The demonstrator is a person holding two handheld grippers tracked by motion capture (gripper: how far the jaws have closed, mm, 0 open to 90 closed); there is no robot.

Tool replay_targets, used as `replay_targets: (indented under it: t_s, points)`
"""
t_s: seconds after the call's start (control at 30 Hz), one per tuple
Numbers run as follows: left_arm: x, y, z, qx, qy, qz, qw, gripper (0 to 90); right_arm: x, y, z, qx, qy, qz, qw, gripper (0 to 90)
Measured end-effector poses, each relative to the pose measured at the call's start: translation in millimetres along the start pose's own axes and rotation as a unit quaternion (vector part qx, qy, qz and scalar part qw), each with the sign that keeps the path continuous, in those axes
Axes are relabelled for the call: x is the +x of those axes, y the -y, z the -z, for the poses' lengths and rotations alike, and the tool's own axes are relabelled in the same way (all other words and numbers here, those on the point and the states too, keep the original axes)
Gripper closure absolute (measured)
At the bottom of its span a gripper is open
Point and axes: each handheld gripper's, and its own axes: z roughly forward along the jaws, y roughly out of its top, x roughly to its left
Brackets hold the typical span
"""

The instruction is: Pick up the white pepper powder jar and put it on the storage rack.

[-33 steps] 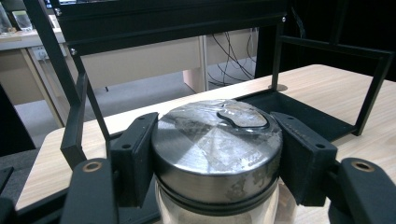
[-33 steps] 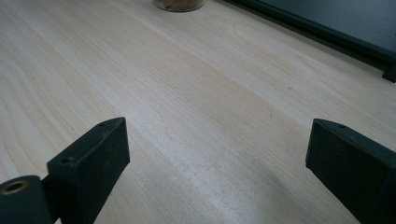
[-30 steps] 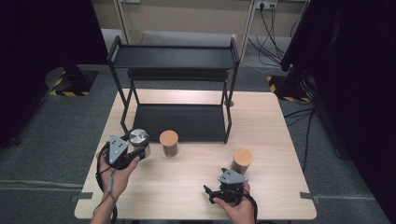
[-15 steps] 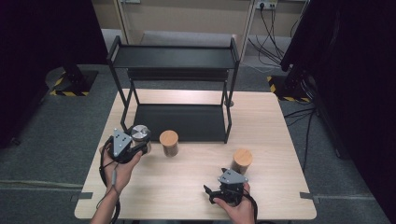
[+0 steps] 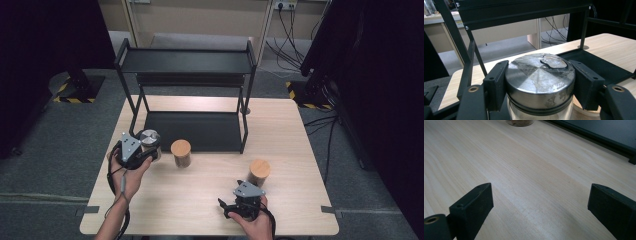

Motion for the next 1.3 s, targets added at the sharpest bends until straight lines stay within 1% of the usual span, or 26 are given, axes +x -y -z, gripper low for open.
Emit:
replay_targets:
  t_s: [0.07,0.23,0.53,0.93,1.3]
  points:
    - [1.2,-0.9,-2.8,-0.003,0.001,-0.004,1.0,34.9,0.0,-0.1,-0.1,0.001,0.0,0.0,1.0,6.5]
    - [1.6,-2.9,-7.5,0.0,-0.004,0.002,1.0,34.8,-0.1,0.0,0.1,0.0,0.0,0.0,1.0,6.5]
    - [3.8,-6.4,-15.9,0.002,-0.008,0.003,1.0,34.9,0.0,0.1,0.2,-0.001,0.0,-0.001,1.0,6.5]
    - [11.9,-14.0,-24.4,0.001,-0.017,0.008,0.9998,34.8,-0.2,0.1,0.2,-0.002,0.0,-0.001,1.0,6.5]
    - [14.6,-18.5,-34.4,0.004,-0.022,0.009,0.9997,34.9,-0.1,0.2,0.3,-0.002,0.0,-0.001,1.0,6.5]
